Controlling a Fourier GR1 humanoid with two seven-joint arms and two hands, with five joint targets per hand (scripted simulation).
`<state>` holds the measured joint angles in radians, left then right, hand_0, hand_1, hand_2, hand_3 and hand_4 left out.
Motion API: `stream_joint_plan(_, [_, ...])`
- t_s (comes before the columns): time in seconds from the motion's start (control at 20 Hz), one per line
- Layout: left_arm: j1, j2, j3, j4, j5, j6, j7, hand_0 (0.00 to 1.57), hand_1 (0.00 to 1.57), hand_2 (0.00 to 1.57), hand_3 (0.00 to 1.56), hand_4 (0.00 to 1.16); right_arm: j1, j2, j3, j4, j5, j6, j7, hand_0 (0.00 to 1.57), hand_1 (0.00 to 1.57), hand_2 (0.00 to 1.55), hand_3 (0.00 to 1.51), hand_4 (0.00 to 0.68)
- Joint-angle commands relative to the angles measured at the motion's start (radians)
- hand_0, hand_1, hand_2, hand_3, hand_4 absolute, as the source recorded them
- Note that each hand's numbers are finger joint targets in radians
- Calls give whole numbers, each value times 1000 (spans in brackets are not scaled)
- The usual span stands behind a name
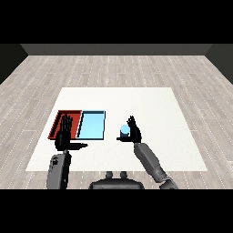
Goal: Pick the blue can and put it in the blue box
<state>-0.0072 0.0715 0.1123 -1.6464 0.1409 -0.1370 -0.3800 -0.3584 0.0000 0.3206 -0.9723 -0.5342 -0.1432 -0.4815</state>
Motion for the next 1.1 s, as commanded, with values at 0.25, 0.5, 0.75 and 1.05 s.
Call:
stream_joint_plan(0.25, [-58, -51, -53, -6, -45, 77, 63, 0, 0, 0, 0, 0, -38, 0, 48, 67, -36, -11, -33, 0, 0, 0, 0, 0])
stream_joint_plan(0.5, [-15, -17, -9, 11, 1, 11, 0, 0, 0, 0, 0, 0, -98, 0, -27, 96, 1, 17, 60, 0, 0, 0, 0, 0])
stream_joint_plan(0.75, [-31, 6, 23, 10, 23, 0, 9, 0, 0, 0, 0, 0, -147, 0, 66, 243, -45, -272, -103, 1534, 1534, 1491, 1452, 658])
stream_joint_plan(1.05, [-50, 6, 11, 45, 12, -1, 20, 0, 0, 0, 0, 0, -75, 0, 122, 126, 19, -393, 9, 1509, 1509, 1479, 1428, 620])
